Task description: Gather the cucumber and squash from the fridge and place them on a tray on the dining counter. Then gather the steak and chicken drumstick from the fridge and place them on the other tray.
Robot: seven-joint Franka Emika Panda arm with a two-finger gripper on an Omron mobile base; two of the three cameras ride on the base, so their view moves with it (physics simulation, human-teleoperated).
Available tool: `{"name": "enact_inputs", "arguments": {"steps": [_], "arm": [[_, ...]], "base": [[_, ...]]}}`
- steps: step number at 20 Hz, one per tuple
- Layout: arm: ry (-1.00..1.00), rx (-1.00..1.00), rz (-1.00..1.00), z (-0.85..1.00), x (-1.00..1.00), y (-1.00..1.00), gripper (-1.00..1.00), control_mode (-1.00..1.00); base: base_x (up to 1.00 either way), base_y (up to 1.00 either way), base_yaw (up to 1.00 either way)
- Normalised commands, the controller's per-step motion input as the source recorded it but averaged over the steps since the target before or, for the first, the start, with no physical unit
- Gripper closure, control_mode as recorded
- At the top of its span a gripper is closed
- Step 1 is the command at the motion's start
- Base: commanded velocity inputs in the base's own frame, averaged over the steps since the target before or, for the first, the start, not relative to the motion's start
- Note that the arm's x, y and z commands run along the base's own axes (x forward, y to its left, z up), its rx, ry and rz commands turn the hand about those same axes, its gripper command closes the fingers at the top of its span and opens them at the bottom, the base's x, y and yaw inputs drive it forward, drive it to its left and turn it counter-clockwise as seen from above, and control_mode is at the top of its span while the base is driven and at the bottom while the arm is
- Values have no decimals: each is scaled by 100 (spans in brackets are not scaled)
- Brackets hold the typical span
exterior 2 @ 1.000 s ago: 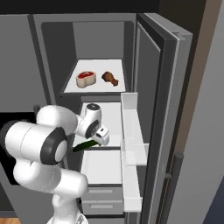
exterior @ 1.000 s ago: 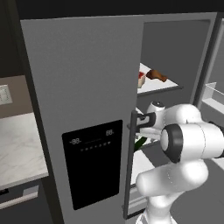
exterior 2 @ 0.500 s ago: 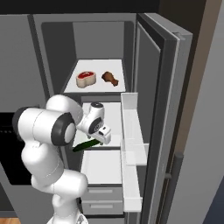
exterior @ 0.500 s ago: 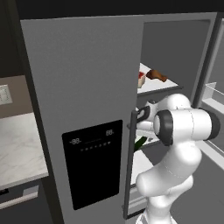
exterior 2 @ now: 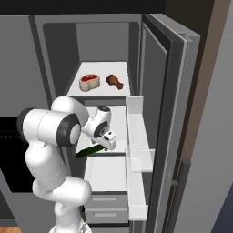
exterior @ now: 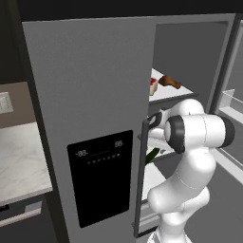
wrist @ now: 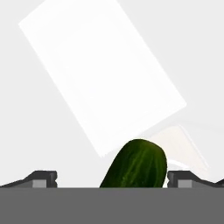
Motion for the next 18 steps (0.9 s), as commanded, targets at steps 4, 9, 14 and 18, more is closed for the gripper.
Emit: {"name": "enact_inputs", "arguments": {"steps": [4, 9, 14, 18], "arm": [[0, 3, 0, -20, -3, 0, 100, -100], [0, 3, 0, -19, -2, 0, 100, -100], [0, 0, 0, -16, -8, 1, 100, -100], [0, 0, 0, -15, -4, 4, 100, -100]], "base": [[0, 0, 0], [0, 0, 0], [0, 0, 0], [0, 0, 0]]}}
